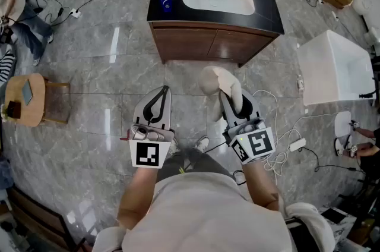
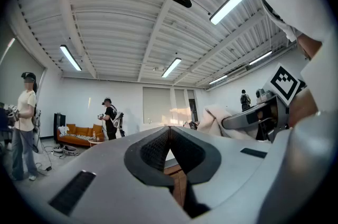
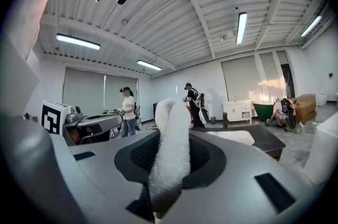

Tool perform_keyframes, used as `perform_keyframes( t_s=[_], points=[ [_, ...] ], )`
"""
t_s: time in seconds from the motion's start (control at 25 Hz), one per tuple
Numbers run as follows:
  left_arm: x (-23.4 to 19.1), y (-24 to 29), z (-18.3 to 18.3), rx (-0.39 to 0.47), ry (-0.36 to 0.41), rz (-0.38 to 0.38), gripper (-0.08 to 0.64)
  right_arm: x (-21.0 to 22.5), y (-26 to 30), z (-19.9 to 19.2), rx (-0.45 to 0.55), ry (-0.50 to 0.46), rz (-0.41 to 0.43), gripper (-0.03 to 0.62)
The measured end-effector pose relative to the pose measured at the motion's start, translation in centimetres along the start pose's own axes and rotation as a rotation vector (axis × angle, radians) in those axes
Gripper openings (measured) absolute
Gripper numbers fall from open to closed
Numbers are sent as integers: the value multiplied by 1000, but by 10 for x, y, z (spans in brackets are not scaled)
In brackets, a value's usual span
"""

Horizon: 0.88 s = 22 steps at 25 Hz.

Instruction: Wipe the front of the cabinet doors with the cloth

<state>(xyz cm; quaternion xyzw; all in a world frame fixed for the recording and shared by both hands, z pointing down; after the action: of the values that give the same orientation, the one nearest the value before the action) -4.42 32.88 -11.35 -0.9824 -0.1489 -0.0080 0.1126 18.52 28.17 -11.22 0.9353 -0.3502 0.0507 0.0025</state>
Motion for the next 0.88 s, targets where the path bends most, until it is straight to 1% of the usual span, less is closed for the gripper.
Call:
perform_keyframes(
  t_s=[0.08, 0.16, 0.28, 0.36, 0.48, 0.56, 0.64, 0.72, 0.88],
  points=[
    [-5, -6, 0, 15, -43, 18, 17, -13, 3, 1, 0, -22, -3, 107],
    [-9, -14, -1, 11, -58, 29, 17, -23, 3, 0, 1, -31, -8, 107],
    [-10, -15, -4, 4, -42, 27, 17, -25, 2, -5, 2, -2, -20, 107],
    [-2, -16, -4, 1, -43, 33, 17, -19, -3, -6, 1, 20, -7, 107],
    [6, -14, -7, -41, -22, 49, 17, -3, -5, -4, 27, 66, 15, 107],
    [9, -9, -7, -41, -7, 72, 17, 7, -8, -4, 36, 72, 27, 107],
    [12, -7, -6, -30, -1, 104, 17, 14, -10, -8, 25, 67, 52, 107],
    [11, -6, -8, -39, 2, 133, 17, 20, -5, -16, 0, 70, 77, 107],
    [-5, -1, -19, -57, 9, 163, 17, 23, 16, -29, -40, 80, 111, 107]
  ],
)
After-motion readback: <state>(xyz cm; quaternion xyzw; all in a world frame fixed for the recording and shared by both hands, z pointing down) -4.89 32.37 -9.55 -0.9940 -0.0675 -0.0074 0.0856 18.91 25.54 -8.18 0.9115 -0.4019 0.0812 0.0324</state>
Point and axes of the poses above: the fingertips, and each gripper's own axes: y forward along the fingers, x to its right, z out of its top, the point moved 9 cm from there along -y, backward along the fingers, and after that the axes turned 9 degrees about x, right-handed, at the moved point
